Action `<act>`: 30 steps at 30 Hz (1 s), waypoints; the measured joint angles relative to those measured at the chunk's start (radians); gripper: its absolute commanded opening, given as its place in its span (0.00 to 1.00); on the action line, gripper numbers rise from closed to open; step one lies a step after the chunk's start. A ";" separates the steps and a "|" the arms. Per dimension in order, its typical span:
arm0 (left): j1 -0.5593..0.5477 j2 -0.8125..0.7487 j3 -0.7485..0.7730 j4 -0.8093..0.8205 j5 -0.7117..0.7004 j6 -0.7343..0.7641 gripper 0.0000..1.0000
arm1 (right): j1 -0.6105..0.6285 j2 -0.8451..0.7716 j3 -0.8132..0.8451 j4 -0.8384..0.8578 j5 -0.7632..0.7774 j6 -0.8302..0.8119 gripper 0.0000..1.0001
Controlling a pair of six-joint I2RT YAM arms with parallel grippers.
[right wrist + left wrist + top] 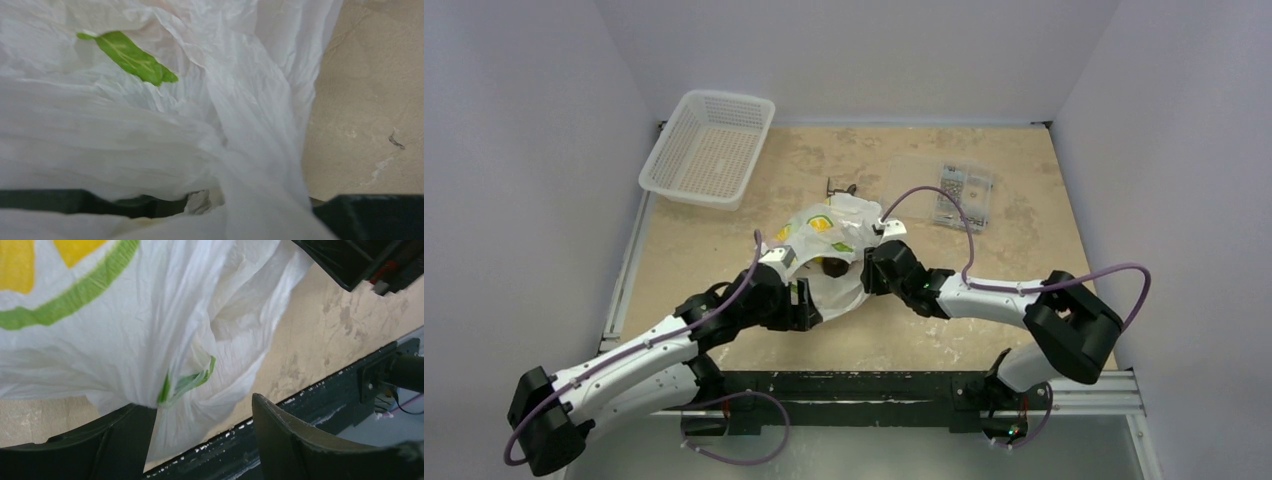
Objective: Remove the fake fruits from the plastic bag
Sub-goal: Adjust the plastic bag at the center of the board, then take out the fake fruit from the plastic bag.
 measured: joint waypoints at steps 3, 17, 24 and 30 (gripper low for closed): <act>0.000 -0.065 0.079 -0.051 0.049 0.050 1.00 | 0.000 -0.035 -0.037 0.035 -0.005 -0.011 0.18; -0.021 0.190 0.408 0.042 0.029 0.249 0.37 | 0.000 -0.109 -0.048 0.103 -0.037 -0.024 0.00; -0.033 0.373 0.390 0.103 -0.110 0.275 0.34 | 0.000 -0.101 -0.048 0.112 -0.049 -0.020 0.00; -0.033 0.470 0.388 0.154 -0.239 0.275 0.36 | 0.000 -0.101 -0.053 0.126 -0.055 -0.019 0.00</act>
